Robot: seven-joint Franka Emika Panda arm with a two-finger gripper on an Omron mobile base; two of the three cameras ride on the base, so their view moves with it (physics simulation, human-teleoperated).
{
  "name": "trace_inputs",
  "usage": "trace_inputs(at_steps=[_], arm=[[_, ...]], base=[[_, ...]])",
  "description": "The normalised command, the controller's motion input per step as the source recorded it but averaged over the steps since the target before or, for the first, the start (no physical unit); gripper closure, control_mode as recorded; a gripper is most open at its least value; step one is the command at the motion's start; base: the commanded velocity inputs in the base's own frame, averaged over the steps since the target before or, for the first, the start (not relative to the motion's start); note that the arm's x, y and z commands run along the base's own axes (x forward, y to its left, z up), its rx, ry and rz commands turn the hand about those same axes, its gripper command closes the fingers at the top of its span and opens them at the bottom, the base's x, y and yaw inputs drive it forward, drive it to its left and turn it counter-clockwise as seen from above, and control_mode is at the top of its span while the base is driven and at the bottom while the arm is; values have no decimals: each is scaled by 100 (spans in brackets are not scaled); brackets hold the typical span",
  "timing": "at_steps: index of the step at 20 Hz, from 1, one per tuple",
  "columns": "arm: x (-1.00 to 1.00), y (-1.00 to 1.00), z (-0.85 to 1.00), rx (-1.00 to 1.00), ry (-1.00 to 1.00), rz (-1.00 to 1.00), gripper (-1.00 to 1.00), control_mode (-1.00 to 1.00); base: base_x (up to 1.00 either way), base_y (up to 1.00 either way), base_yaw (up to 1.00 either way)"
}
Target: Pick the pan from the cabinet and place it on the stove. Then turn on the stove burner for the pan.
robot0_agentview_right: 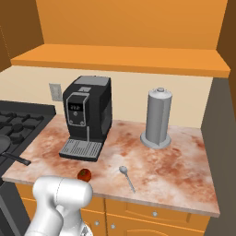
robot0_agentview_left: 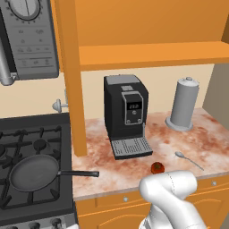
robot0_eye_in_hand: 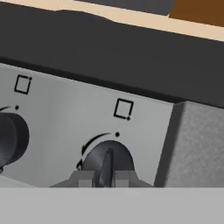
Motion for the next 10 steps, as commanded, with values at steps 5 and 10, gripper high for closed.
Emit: trace_inputs(at_steps=[5, 10], arm=[[-10, 0, 13, -19, 0, -4, 100, -100], [-7, 0, 14, -20, 0, -3, 100, -100]], base=[[0, 0, 0], [0, 0, 0]])
